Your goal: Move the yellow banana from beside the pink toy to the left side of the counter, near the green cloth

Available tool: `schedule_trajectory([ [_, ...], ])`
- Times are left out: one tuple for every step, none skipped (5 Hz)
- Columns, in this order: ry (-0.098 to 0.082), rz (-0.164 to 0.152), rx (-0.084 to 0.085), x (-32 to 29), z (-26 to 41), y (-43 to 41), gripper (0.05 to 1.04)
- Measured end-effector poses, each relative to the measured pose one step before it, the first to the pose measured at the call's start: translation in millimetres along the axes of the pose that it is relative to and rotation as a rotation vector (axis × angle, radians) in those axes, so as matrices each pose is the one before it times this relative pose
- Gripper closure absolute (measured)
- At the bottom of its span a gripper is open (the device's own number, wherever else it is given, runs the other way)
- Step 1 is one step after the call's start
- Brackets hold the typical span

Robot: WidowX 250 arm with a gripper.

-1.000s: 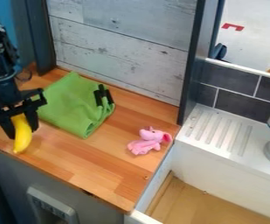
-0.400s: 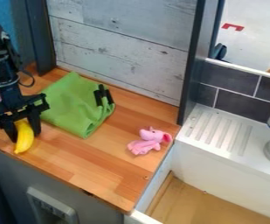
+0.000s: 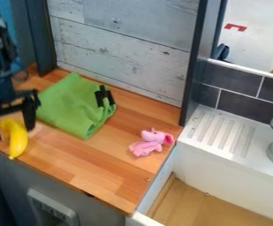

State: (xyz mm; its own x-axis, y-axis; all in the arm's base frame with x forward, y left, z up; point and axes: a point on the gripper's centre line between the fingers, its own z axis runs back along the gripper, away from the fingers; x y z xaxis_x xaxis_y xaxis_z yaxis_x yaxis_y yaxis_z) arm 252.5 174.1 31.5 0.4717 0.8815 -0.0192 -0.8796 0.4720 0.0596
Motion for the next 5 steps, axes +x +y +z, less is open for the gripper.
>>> schedule_trajectory([
  [-0.1188,-0.0769,0.1137,-14.63,51.74,-9.68,0.073],
  [-0.1143,-0.1939,-0.0638,-12.86,44.97,-33.24,0.073],
  [-0.0536,-0.2331,-0.1033,-12.58,6.30,-59.56,0.074],
  [0.0177,-0.2563,-0.0861,-22.50,-4.92,-54.72,0.075],
  [0.0364,-0.2326,-0.0859,-22.35,-12.06,-41.29,0.075],
])
